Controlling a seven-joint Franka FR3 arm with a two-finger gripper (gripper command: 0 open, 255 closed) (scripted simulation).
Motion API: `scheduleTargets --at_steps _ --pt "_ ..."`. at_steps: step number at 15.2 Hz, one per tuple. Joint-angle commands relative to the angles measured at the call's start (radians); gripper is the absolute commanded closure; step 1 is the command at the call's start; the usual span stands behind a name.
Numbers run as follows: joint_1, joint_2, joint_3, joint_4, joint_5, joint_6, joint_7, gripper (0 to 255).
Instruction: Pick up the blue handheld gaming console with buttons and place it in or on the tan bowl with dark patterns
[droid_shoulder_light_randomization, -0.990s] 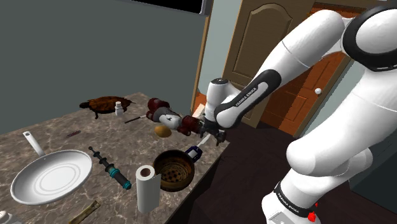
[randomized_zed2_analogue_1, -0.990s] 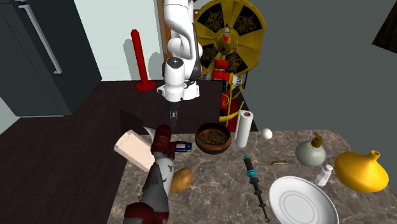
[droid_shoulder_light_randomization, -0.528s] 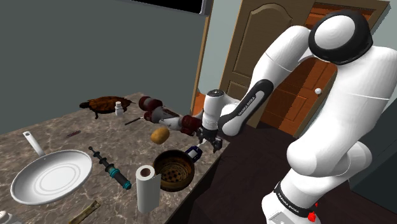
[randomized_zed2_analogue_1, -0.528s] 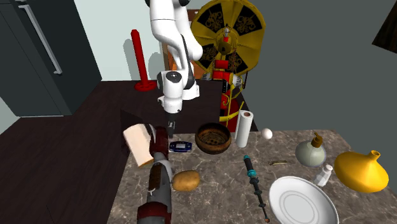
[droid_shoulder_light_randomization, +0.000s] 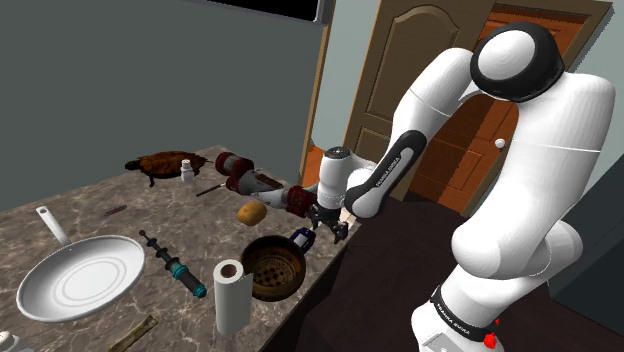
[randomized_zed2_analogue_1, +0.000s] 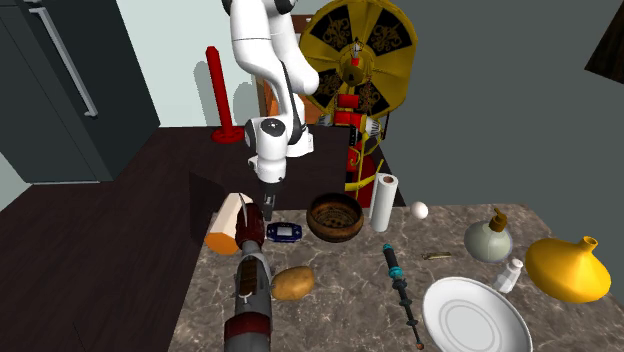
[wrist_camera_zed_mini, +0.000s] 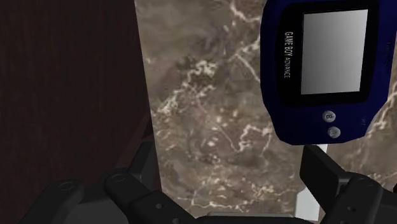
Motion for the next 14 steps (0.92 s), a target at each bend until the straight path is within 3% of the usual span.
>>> scheduleTargets --at_steps 1,3,4,13,14 --pt "0.0 0.0 -0.001 0.001 0.0 0.0 0.001 0" --pt "0.0 0.0 -0.001 0.001 0.0 0.0 0.001 0" --pt "-0.001 0.0 -0.001 0.001 0.0 0.0 0.0 255" --pt "-0.001 0.0 0.0 0.001 0.0 0.0 0.0 255" --pt "-0.001 0.0 0.0 0.001 0.0 0.0 0.0 0"
